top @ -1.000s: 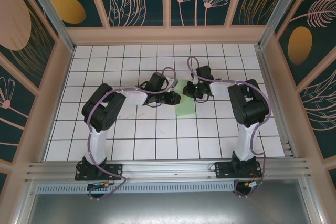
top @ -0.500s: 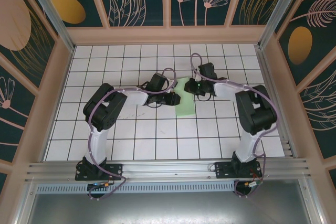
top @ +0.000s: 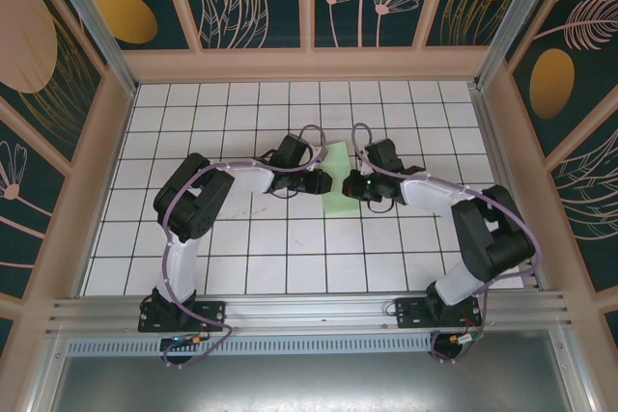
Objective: Fold a paper plane with a square sheet of paper (fold left side to right side)
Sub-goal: Hold the square sheet of paper at the center of the table, then first fold the square sheet of paper in half at the center of the table.
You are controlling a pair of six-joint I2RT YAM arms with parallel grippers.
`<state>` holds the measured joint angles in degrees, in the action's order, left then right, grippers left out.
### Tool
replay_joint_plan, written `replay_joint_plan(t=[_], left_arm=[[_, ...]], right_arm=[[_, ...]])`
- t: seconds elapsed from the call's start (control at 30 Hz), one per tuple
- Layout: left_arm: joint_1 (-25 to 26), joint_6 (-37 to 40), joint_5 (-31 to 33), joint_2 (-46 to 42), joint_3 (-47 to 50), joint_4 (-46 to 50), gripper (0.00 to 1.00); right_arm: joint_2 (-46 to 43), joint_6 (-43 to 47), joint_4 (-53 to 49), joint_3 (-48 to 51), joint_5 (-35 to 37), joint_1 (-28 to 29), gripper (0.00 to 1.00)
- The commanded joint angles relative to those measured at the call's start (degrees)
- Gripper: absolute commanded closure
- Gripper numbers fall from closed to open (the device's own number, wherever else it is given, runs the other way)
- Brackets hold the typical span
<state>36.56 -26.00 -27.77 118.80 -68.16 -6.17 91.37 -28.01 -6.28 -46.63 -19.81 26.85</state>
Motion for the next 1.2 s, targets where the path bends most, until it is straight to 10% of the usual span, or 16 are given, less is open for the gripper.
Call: replay_joint_plan(t=[0.0,1.17], left_arm=[[0.05,0.42,3.42,2.04,-0.39,3.80,0.73],[-0.83,-0.46,8.70,4.53,-7.03,3.90,0.70]], right_arm=[[3.09,-0.96,-1.30,-0.29,1.81,0.13,1.00],[8.44,2.52,-7.96,0.20,6.81,0.26,1.00]])
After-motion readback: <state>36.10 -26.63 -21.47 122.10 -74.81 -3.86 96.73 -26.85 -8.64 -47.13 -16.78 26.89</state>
